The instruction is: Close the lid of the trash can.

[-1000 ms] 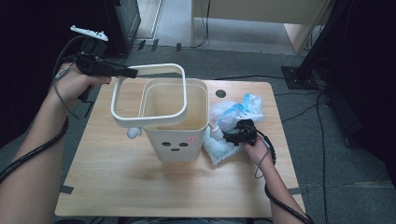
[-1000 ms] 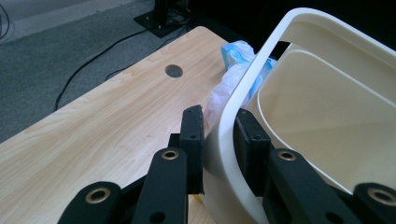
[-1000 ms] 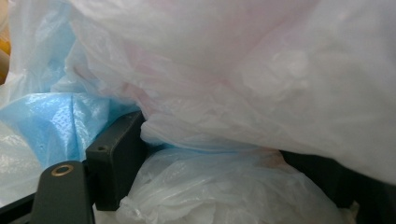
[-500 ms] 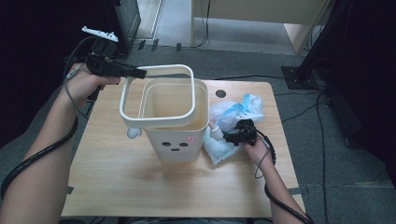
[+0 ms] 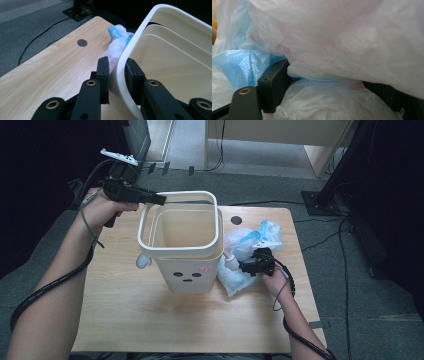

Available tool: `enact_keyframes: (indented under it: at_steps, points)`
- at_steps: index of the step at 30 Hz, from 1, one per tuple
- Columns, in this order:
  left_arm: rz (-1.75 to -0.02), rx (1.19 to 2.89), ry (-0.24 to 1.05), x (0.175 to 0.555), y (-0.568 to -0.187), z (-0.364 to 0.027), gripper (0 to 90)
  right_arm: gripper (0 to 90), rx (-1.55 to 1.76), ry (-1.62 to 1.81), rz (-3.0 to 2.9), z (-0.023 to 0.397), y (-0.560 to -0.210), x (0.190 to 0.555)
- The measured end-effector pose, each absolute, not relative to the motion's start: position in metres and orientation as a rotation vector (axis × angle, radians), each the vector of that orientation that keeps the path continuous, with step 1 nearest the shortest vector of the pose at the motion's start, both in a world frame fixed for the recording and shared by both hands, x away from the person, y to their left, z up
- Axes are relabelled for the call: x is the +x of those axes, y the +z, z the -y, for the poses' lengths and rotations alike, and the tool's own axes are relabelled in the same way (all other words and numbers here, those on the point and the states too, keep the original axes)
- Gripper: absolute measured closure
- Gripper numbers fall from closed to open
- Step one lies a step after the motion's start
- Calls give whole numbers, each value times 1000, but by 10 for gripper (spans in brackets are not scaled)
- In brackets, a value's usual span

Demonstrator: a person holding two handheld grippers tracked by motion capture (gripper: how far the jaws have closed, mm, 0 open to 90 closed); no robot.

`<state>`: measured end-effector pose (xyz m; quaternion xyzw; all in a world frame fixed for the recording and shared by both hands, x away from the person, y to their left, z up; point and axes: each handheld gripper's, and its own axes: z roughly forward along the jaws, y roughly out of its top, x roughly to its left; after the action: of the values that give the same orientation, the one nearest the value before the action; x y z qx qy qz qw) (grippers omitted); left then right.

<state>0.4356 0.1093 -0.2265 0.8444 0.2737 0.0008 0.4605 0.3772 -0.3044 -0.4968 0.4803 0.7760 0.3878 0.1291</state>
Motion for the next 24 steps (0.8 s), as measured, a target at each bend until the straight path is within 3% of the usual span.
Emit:
enact_keyframes:
  at_steps: [24]
  points:
    - [-664,2104,-5,434,-231,-94,748,224,1396,1129,-2255,304,-497,377]
